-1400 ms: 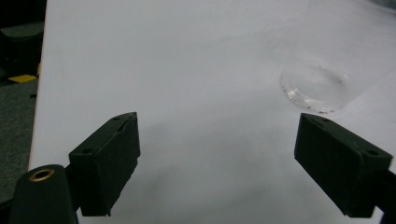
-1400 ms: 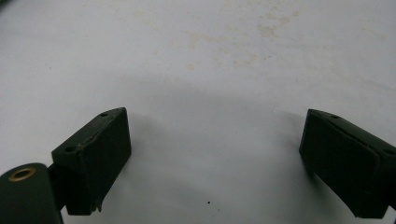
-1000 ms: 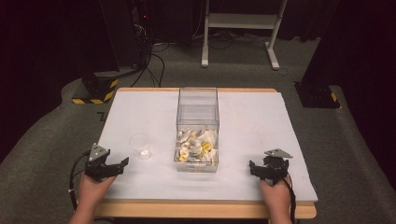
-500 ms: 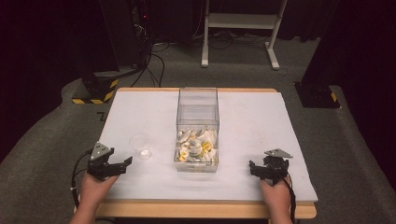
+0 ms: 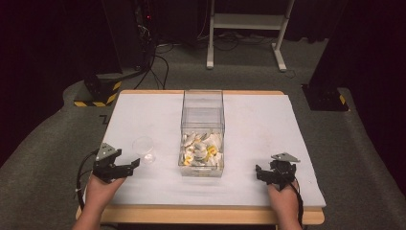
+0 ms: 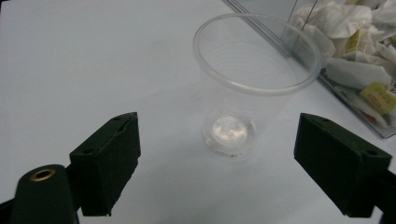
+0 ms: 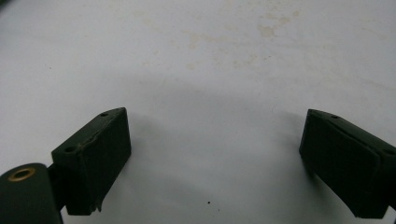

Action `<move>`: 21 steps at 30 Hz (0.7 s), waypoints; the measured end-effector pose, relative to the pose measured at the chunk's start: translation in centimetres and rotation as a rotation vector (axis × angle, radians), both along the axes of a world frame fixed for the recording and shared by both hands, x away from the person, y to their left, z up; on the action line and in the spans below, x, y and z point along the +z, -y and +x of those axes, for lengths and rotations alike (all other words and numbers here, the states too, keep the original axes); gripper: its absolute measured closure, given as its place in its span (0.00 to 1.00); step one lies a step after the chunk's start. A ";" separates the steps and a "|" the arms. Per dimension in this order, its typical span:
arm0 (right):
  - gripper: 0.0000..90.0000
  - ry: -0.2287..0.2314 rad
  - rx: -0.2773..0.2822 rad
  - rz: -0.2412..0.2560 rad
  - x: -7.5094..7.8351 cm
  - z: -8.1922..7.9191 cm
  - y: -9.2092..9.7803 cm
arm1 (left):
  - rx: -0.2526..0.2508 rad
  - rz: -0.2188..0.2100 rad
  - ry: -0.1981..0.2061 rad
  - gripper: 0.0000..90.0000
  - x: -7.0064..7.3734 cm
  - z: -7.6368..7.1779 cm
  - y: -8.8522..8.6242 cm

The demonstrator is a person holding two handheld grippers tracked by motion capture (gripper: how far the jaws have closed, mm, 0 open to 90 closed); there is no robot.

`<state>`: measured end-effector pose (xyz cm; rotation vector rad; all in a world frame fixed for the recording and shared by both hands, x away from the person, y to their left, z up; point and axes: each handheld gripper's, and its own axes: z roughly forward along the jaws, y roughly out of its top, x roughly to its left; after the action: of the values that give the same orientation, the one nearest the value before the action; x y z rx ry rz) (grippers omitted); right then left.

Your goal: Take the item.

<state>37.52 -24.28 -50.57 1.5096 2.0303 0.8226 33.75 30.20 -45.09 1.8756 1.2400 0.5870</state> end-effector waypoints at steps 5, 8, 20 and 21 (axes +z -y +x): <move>0.10 -0.001 0.000 -0.001 0.0 0.0 0.0 | -0.018 0.001 0.008 0.17 1.0 0.2 0.9; 0.10 -0.001 0.000 0.000 0.0 0.0 0.0 | -0.028 -0.004 0.006 0.17 1.4 0.4 1.5; 0.10 0.001 0.002 -0.002 0.0 0.0 0.0 | -0.041 -0.041 0.002 0.17 3.0 1.0 3.4; 0.10 0.001 0.002 -0.003 0.0 0.0 0.0 | -0.038 -0.041 0.000 0.17 3.1 1.0 3.6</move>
<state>37.53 -24.28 -50.54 1.5054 2.0318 0.8208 34.73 26.57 -41.97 1.8615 1.2048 0.5377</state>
